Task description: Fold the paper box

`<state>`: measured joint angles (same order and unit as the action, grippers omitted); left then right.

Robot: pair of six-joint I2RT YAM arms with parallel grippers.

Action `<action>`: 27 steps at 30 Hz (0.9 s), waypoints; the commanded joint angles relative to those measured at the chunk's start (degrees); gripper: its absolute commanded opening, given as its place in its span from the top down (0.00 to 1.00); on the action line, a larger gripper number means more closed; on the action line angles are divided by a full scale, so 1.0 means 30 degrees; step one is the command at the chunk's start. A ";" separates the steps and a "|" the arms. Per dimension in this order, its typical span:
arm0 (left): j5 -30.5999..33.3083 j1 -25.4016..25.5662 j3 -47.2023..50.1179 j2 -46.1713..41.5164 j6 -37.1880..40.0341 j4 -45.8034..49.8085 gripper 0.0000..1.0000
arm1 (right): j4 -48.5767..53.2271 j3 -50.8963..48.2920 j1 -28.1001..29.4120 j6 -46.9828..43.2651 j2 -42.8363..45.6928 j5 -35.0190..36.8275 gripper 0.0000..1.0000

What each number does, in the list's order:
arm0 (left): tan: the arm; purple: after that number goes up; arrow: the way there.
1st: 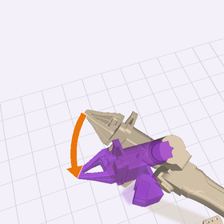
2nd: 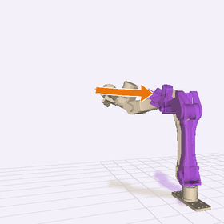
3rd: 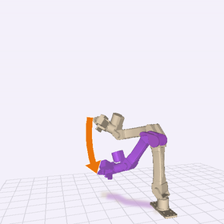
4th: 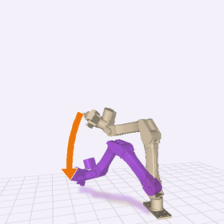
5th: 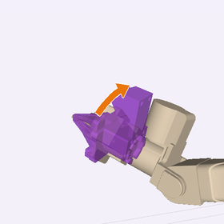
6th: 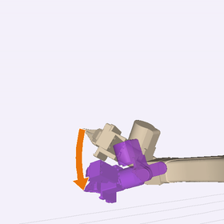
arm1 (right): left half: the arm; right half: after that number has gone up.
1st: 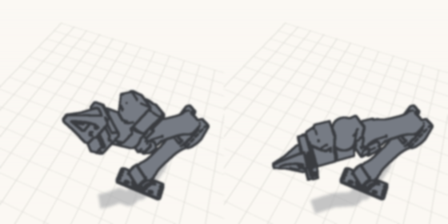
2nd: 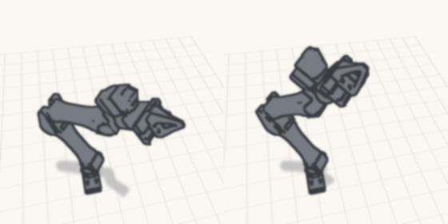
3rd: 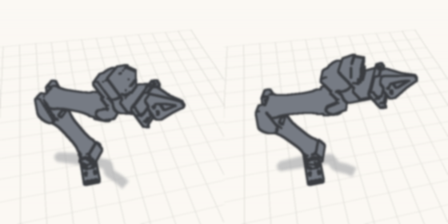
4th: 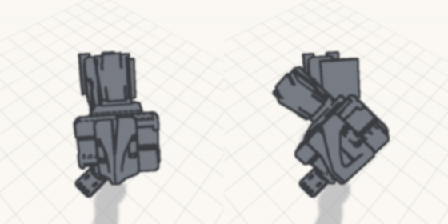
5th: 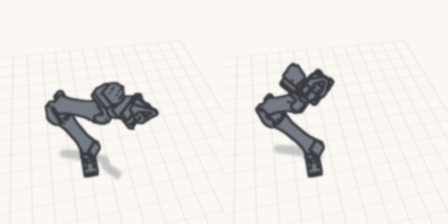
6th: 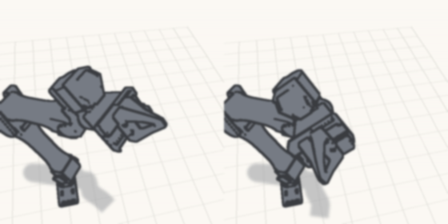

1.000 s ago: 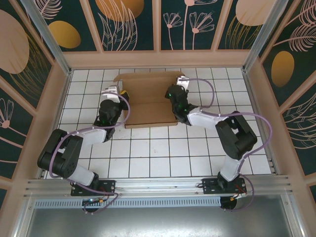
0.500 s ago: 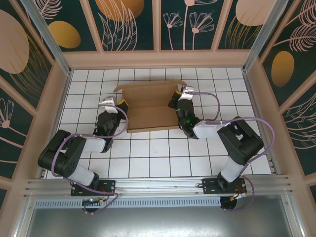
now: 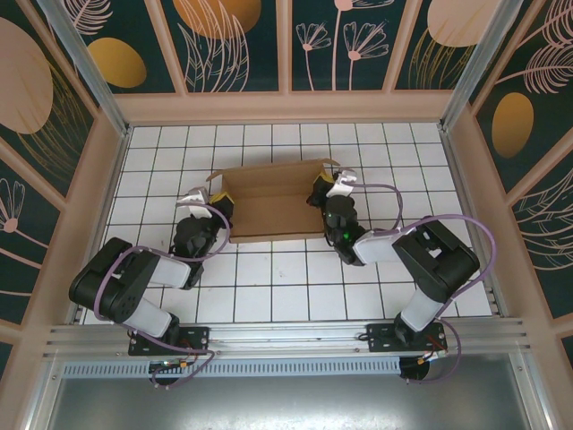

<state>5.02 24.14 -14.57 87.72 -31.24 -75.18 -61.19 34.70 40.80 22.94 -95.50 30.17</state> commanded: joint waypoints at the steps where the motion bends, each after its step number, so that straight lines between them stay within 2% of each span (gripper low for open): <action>1: -0.0383 0.0286 0.0344 0.0201 -0.1043 -0.0027 0.81 | 0.1602 -0.0726 0.0563 0.0980 -0.0245 0.0110 1.00; 20: -0.0068 0.0420 0.2085 0.1486 -0.2890 -0.0392 0.79 | 0.1470 -0.2597 0.1411 0.2547 -0.1081 0.0944 1.00; 25: 0.0168 0.0420 0.2014 0.1132 -0.2678 0.0118 0.79 | 0.1244 -0.2993 0.1577 0.2398 -0.1121 0.1159 1.00; 27: 0.0489 0.0420 0.2151 0.0385 -0.2460 0.0262 0.76 | 0.1236 -0.2968 0.1577 0.1612 -0.0744 0.1319 1.00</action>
<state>5.13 25.15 -8.64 91.29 -38.89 -74.63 -69.28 28.84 44.38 27.38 -95.77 33.23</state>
